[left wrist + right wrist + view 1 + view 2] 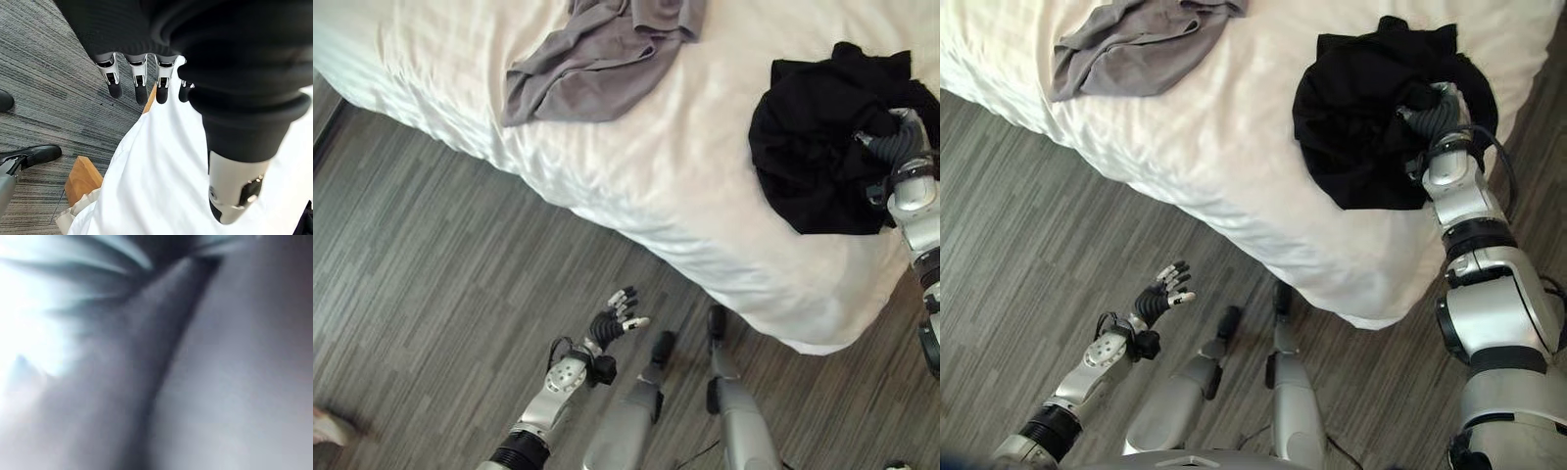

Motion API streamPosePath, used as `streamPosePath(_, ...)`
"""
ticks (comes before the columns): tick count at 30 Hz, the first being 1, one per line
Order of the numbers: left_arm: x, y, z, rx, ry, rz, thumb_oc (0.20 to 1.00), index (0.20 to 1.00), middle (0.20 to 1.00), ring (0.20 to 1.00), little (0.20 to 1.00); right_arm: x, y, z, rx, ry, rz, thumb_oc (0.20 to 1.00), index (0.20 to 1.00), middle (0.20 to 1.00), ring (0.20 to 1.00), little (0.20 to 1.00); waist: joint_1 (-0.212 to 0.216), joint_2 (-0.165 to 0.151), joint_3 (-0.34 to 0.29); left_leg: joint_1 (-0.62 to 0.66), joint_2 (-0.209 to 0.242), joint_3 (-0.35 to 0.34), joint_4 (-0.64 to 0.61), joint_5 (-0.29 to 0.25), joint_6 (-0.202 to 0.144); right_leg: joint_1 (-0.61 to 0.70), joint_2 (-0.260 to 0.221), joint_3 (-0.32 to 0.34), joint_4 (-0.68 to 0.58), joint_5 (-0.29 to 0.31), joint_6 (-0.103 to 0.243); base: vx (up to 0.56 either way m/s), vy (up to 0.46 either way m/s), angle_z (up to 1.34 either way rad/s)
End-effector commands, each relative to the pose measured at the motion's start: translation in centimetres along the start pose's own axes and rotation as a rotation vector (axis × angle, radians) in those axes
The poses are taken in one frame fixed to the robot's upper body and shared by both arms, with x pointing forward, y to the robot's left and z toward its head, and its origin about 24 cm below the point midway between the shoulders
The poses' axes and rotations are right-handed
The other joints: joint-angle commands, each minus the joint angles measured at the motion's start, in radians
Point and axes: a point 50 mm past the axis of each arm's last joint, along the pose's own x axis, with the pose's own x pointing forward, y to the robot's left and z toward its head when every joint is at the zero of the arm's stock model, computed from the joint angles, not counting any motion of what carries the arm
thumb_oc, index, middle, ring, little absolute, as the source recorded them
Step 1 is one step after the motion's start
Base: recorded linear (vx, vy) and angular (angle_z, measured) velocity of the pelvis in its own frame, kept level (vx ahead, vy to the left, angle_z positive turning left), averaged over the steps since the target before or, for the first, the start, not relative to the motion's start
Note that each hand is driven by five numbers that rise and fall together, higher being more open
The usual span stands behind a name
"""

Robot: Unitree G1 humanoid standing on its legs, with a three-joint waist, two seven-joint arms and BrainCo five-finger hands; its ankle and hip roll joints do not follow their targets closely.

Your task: Pick up bed clothes into laundry basket.

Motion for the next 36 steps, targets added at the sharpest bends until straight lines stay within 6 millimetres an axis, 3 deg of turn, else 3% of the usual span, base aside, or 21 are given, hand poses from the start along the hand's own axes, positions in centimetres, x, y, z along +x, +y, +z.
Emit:
streamPosePath(1, -0.6, 0.4, 0.9, -0.02, -0.07, 0.014, 1.0, 1.0, 1.0, 1.0, 1.0, -0.9, -0.1, -0.5, 0.187, -0.025, -0.021, 0.2, 0.2, 0.2, 0.2, 0.2, -0.007, 0.025, 0.001, 0.009, 0.056, -0.059, -0.159, 0.147, -0.042, 0.053, -0.013, -0.007, 0.016, -0.076, 0.064, -0.01, 0.001, -0.04)
streamPosePath(2, -0.6, 0.4, 0.9, -0.019, -0.069, 0.013, 1.0, 1.0, 1.0, 1.0, 1.0, -1.0, -0.1, -0.6, 0.187, -0.023, -0.022, 0.2, 0.2, 0.2, 0.2, 0.2, -0.006, 0.024, 0.002, 0.01, 0.056, -0.059, -0.159, 0.147, -0.042, 0.054, -0.013, -0.006, 0.016, -0.076, 0.064, 0.0, 0.0, 0.0)
streamPosePath(4, -0.6, 0.5, 0.7, -0.022, -0.062, 0.012, 1.0, 1.0, 1.0, 1.0, 1.0, -1.3, -1.0, 0.3, 0.446, -0.083, -0.075, 0.2, 0.2, 0.2, 0.2, 0.2, -0.012, 0.023, -0.011, 0.023, 0.056, -0.057, -0.159, 0.144, -0.041, 0.068, -0.017, -0.006, 0.016, -0.08, 0.065, 0.0, 0.002, -0.02)
streamPosePath(5, -0.7, 0.5, 0.7, -0.02, -0.061, 0.012, 1.0, 1.0, 1.0, 1.0, 1.0, -1.4, -1.0, 0.2, 0.449, -0.081, -0.076, 0.2, 0.2, 0.2, 0.2, 0.2, -0.011, 0.022, -0.011, 0.024, 0.056, -0.057, -0.159, 0.143, -0.041, 0.069, -0.017, -0.006, 0.016, -0.08, 0.065, 0.01, -0.002, -0.04)
streamPosePath(7, -0.7, 0.5, 0.4, -0.029, -0.048, 0.014, 1.0, 1.0, 1.0, 1.0, 1.0, -2.1, -0.3, 0.0, 0.841, -0.102, -0.11, 0.2, 0.2, 0.2, 0.2, 0.2, -0.012, 0.02, -0.024, 0.043, 0.056, -0.056, -0.159, 0.139, -0.04, 0.086, -0.018, -0.008, 0.016, -0.086, 0.064, 0.02, 0.007, -0.06)
streamPosePath(8, -0.7, 0.6, 0.1, -0.038, -0.032, 0.027, 1.0, 1.0, 1.0, 1.0, 1.0, -3.1, 1.9, 0.5, 1.061, -0.127, -0.072, 0.2, 0.2, 0.2, 0.2, 0.2, -0.018, 0.019, -0.037, 0.057, 0.057, -0.048, -0.159, 0.134, -0.039, 0.097, -0.018, -0.006, 0.016, -0.09, 0.064, 0.01, 0.016, -0.09)
streamPosePath(9, -0.8, 0.7, 0.0, -0.036, -0.028, 0.027, 1.0, 1.0, 1.0, 1.0, 1.0, -3.2, 2.0, 0.3, 1.064, -0.124, -0.072, 0.2, 0.2, 0.2, 0.2, 0.2, -0.017, 0.016, -0.038, 0.059, 0.057, -0.048, -0.159, 0.134, -0.038, 0.1, -0.018, -0.005, 0.016, -0.091, 0.064, 0.04, 0.012, -0.1)
streamPosePath(10, -0.9, 0.7, -0.3, -0.039, -0.009, 0.035, 1.0, 1.0, 1.0, 1.0, 1.0, -4.1, 3.5, 0.6, 1.229, -0.136, -0.041, 0.2, 0.2, 0.2, 0.2, 0.2, -0.018, 0.015, -0.048, 0.075, 0.059, -0.045, -0.159, 0.129, -0.038, 0.114, -0.017, -0.005, 0.016, -0.099, 0.064, 0.05, 0.002, -0.12)
streamPosePath(15, -2.3, 0.7, -2.5, -0.065, 0.081, 0.047, 1.0, 1.0, 1.0, 1.0, 1.0, -9.1, 8.5, 0.5, 1.623, -0.1, -0.006, 0.2, 0.2, 0.2, 0.2, 0.2, -0.018, 0.023, -0.134, 0.161, 0.062, -0.037, -0.159, 0.1, -0.03, 0.2, -0.019, -0.014, 0.014, -0.132, 0.064, 0.11, 0.001, -0.1)
streamPosePath(16, -2.4, 0.7, -2.8, -0.069, 0.095, 0.052, 1.0, 1.0, 1.0, 1.0, 1.0, -9.5, 8.7, 0.9, 1.679, -0.123, -0.005, 0.2, 0.2, 0.2, 0.2, 0.2, -0.017, 0.027, -0.151, 0.175, 0.062, -0.038, -0.159, 0.096, -0.028, 0.212, -0.019, -0.014, 0.014, -0.136, 0.065, 0.11, 0.003, 0.02)
streamPosePath(21, -3.2, 1.1, -3.6, -0.068, 0.126, 0.069, 1.0, 1.0, 1.0, 1.0, 1.0, -10.1, 8.6, 2.9, 1.79, -0.207, -0.019, 0.2, 0.2, 0.2, 0.2, 0.2, -0.011, 0.035, -0.219, 0.234, 0.072, -0.036, -0.159, 0.078, -0.026, 0.271, -0.018, -0.023, 0.014, -0.157, 0.066, 0.11, 0.009, -0.02)
streamPosePath(24, -3.8, 1.3, -4.5, -0.066, 0.168, 0.085, 1.0, 1.0, 1.0, 1.0, 1.0, -9.9, 6.7, 5.0, 1.779, -0.33, -0.024, 0.2, 0.2, 0.2, 0.2, 0.2, -0.008, 0.03, -0.27, 0.287, 0.08, -0.034, -0.159, 0.063, -0.024, 0.324, -0.015, -0.026, 0.014, -0.169, 0.063, 0.1, -0.003, 0.01)
streamPosePath(27, -4.2, 1.7, -5.1, -0.056, 0.197, 0.109, 1.0, 1.0, 1.0, 1.0, 1.0, -9.9, 5.4, 5.9, 1.751, -0.399, -0.035, 0.2, 0.2, 0.2, 0.2, 0.2, -0.006, 0.023, -0.301, 0.323, 0.088, -0.035, -0.159, 0.052, -0.022, 0.363, -0.013, -0.031, 0.014, -0.179, 0.06, 0.08, -0.016, -0.01)
streamPosePath(30, -4.4, 1.9, -5.4, -0.052, 0.21, 0.122, 1.0, 1.0, 1.0, 1.0, 1.0, -10.2, 4.9, 5.8, 1.73, -0.408, -0.046, 0.2, 0.2, 0.2, 0.2, 0.2, -0.008, 0.02, -0.317, 0.34, 0.09, -0.037, -0.159, 0.046, -0.022, 0.384, -0.011, -0.034, 0.014, -0.186, 0.058, 0.05, -0.017, 0.04)
streamPosePath(36, -4.8, 2.1, -6.0, -0.052, 0.237, 0.139, 1.0, 1.0, 1.0, 1.0, 1.0, -10.8, 5.6, 2.8, 1.659, -0.266, -0.101, 0.2, 0.2, 0.2, 0.2, 0.2, -0.014, 0.015, -0.335, 0.374, 0.096, -0.046, -0.159, 0.035, -0.021, 0.423, -0.01, -0.041, 0.022, -0.203, 0.05, 0.04, -0.017, 0.05)
